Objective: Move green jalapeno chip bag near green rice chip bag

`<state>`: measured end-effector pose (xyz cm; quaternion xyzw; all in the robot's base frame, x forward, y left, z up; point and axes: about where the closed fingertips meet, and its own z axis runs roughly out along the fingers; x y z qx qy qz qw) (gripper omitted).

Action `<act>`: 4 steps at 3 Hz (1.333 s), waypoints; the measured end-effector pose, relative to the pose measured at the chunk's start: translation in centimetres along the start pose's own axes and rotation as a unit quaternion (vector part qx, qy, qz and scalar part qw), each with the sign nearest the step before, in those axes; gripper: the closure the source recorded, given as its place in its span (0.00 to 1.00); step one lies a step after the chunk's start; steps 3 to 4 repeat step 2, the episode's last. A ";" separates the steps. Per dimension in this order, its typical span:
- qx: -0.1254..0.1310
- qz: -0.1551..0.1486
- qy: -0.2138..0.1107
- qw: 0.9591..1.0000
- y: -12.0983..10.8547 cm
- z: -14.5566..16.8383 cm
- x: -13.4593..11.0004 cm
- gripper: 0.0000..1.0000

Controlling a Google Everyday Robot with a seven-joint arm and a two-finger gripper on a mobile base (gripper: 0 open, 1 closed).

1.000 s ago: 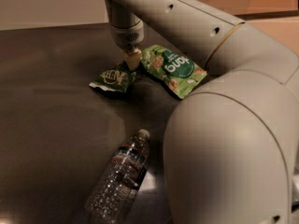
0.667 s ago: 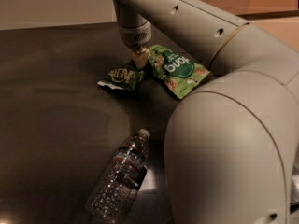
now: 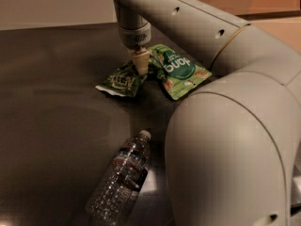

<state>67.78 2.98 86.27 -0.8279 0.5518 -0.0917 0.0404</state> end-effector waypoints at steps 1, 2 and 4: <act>0.005 0.000 -0.002 1.000 -0.3 0.2 -0.1 0.00; 0.005 0.000 -0.002 1.000 -0.3 0.2 -0.1 0.00; 0.005 0.000 -0.002 1.000 -0.3 0.2 -0.1 0.00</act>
Offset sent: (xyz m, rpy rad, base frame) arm 0.0027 0.0020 -0.0014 0.0061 -0.0074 0.0020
